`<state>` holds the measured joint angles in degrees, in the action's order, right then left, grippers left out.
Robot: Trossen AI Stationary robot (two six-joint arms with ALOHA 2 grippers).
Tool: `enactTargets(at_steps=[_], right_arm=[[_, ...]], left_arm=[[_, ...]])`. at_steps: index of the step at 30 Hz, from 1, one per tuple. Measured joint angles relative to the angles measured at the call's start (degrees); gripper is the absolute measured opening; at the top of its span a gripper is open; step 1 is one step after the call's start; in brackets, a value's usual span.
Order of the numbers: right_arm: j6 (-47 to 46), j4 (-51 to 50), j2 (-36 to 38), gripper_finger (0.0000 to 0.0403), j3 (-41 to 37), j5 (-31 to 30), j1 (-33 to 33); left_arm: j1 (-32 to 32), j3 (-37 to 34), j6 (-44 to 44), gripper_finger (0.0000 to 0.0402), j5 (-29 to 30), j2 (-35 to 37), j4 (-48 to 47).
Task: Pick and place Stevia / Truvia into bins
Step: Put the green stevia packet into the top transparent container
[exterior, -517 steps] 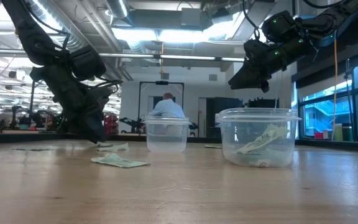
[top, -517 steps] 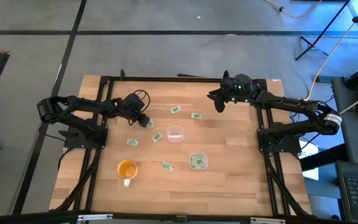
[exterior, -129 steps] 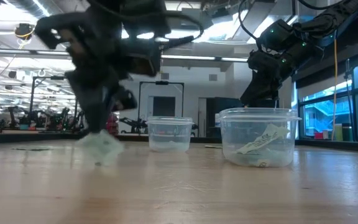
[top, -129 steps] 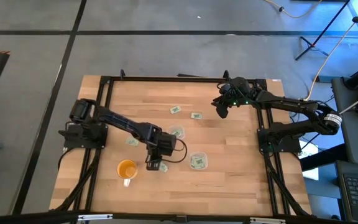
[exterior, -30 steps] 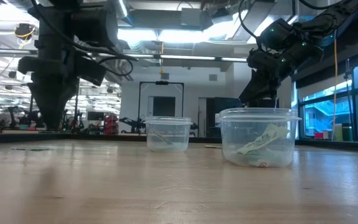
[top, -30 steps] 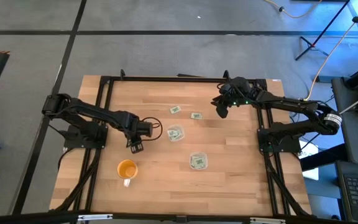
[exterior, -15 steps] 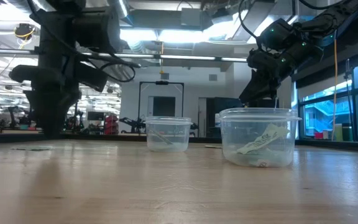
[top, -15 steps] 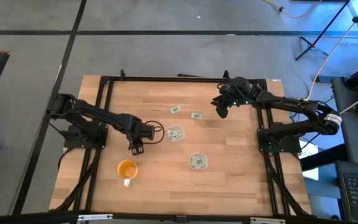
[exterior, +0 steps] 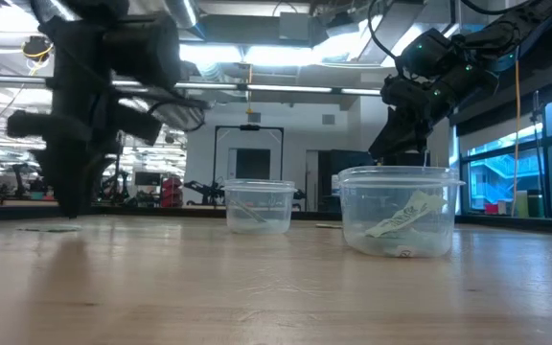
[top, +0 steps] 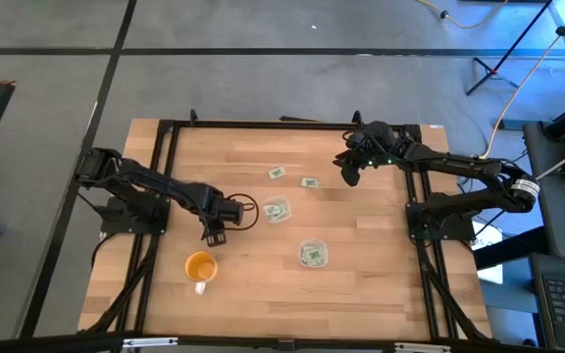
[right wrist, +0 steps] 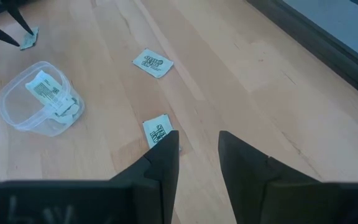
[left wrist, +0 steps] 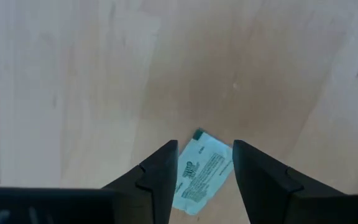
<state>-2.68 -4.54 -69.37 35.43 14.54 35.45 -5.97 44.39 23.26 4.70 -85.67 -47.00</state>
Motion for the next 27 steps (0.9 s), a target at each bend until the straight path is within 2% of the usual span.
enactTargets(at_steps=[8, 27], right_arm=[[0.0, 0.0, 0.0, 0.0116, 0.0, 0.0, 0.0], [0.0, 0.0, 0.0, 0.0116, 0.0, 0.0, 0.0]], left_arm=[[0.0, -5.4, 2.4, 0.0135, -2.0, 0.3, 6.0], [0.0, -5.6, 0.7, 0.0084, -3.1, 0.1, 6.3]])
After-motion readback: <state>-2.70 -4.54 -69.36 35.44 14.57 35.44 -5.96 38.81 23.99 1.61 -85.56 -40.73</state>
